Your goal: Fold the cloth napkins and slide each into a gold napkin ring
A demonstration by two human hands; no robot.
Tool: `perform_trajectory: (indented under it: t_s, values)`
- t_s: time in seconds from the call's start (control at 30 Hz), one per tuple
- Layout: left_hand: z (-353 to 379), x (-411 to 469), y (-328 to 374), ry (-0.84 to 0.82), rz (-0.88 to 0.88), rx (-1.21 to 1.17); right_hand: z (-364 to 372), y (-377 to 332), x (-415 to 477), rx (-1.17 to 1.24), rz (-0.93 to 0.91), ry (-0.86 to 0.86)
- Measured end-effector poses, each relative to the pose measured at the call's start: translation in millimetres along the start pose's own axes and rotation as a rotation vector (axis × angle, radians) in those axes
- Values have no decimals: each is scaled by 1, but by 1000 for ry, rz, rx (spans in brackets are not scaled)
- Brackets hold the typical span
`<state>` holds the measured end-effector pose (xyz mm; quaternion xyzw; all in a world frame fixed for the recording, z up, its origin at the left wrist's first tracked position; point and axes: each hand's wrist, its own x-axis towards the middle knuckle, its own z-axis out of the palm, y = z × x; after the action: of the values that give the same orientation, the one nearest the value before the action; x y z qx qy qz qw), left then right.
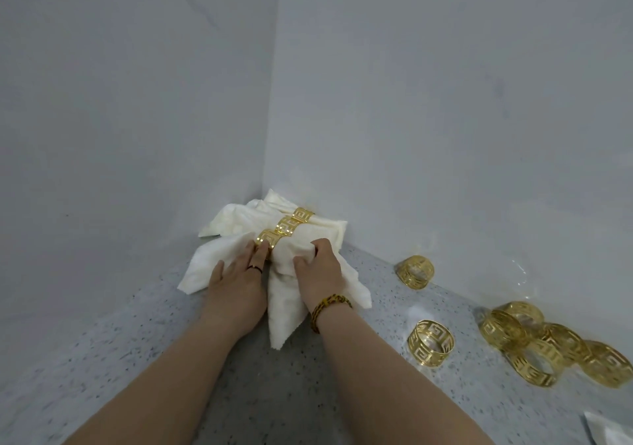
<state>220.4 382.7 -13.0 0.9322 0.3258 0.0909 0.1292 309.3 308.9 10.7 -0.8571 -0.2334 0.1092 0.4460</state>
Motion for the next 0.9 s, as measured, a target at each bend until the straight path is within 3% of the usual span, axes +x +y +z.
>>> perform_trajectory:
  t_s: [0.43,0.63,0.9]
  values:
    - [-12,-28,14,11,42,66,-35,14,-31,-82,-82,85]
    - [-32,-86,69,56,149,-115,-89,33,-87,-130,-110,79]
    - [-15,-187,139,-12,230,-395,-188,91,-203,-194,-258,19]
